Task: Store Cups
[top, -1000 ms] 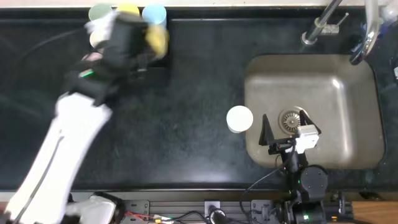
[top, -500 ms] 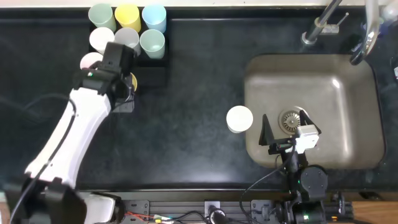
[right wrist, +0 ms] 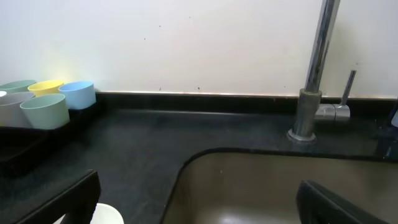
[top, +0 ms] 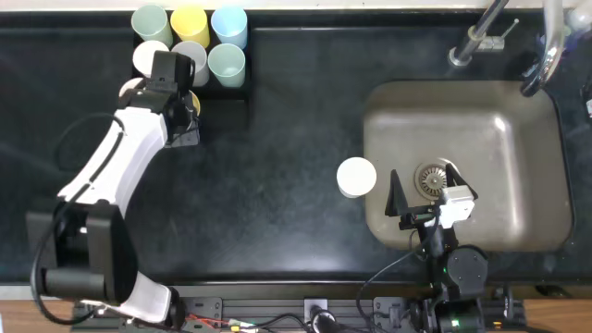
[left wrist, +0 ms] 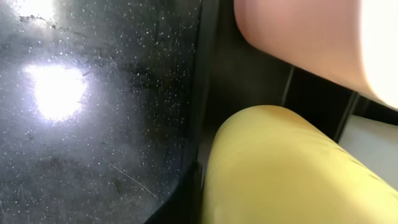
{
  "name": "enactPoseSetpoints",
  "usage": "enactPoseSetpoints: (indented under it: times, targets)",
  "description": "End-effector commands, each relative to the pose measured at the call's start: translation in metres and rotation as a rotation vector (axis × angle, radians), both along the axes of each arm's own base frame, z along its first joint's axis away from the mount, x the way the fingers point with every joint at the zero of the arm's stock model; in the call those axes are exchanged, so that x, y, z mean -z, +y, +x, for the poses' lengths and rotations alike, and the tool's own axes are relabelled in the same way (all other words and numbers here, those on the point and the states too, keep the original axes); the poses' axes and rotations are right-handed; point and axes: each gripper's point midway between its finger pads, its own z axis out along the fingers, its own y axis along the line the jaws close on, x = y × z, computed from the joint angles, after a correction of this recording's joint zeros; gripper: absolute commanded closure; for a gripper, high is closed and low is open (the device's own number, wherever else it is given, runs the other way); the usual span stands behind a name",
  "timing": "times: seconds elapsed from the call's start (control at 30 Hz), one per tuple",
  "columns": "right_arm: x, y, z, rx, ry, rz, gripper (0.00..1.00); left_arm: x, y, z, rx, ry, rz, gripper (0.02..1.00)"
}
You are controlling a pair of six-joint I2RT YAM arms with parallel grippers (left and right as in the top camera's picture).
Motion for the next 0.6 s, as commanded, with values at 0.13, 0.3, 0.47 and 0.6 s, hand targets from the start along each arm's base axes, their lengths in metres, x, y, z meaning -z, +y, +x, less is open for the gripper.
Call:
enactPoseSetpoints:
  times: [0.13,0.3,0.47,0.6]
  targets:
    - [0.003,0.000,0.000,0.002,-0.002,0.004,0.003,0.020,-0.003,-0.001,0.023,0.050,-0.017,0.980]
    - [0.003,0.000,0.000,0.003,-0.002,0.004,0.003,0.017,-0.003,0.006,0.021,0.017,-0.014,0.871]
    - [0.003,0.000,0.000,0.002,-0.002,0.004,0.003,0.013,-0.003,0.013,0.021,-0.009,-0.016,0.853]
    - [0.003,0.000,0.000,0.002,-0.002,0.004,0.003,0.009,-0.003,0.013,0.021,-0.018,-0.015,0.720]
